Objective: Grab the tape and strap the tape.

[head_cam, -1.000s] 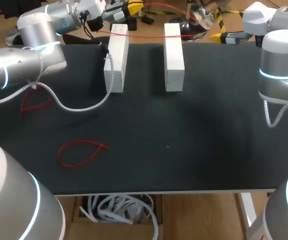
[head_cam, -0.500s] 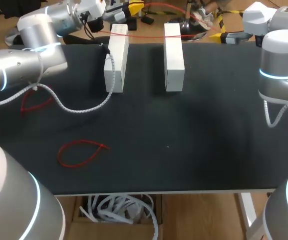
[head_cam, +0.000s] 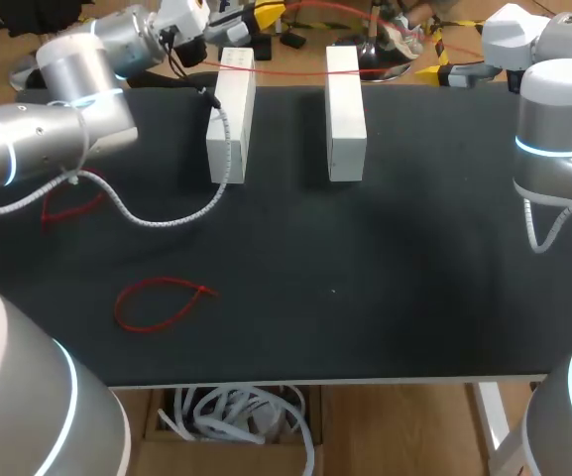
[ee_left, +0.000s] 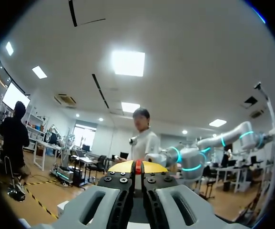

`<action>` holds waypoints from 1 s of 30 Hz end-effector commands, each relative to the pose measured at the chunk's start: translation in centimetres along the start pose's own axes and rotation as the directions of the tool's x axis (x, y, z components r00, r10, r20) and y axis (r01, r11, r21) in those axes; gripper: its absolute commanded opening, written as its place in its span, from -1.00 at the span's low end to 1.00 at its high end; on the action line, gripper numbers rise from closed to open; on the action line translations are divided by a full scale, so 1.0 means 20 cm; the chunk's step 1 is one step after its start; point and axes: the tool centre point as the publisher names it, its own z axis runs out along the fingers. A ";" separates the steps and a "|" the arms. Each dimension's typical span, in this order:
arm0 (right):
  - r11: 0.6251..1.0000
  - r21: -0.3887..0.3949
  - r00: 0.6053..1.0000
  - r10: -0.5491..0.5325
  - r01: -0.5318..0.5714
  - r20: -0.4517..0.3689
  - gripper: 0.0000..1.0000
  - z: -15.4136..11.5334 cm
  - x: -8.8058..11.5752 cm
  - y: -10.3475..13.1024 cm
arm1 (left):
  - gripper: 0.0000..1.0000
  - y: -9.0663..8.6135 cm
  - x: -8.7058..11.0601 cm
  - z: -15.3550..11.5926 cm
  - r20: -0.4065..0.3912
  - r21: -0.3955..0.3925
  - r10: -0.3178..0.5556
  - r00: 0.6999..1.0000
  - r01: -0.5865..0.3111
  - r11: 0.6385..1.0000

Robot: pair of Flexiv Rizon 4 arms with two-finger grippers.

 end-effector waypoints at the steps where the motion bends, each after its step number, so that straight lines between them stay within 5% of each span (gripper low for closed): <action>1: 1.000 0.000 1.000 0.000 0.000 0.000 1.00 0.00 0.00 0.00 | -1.00 0.01 0.00 0.00 0.001 0.005 0.002 1.000 -0.002 1.000; 26: 1.000 0.000 1.000 0.000 0.000 0.000 1.00 0.00 0.00 0.00 | -1.00 0.00 0.01 0.01 -0.042 0.059 0.035 0.998 -0.033 0.998; 30: 0.986 -0.025 0.984 0.164 -0.162 0.067 1.00 -0.03 -0.03 0.03 | -1.00 0.00 0.01 0.01 -0.042 0.059 0.035 0.998 -0.033 0.998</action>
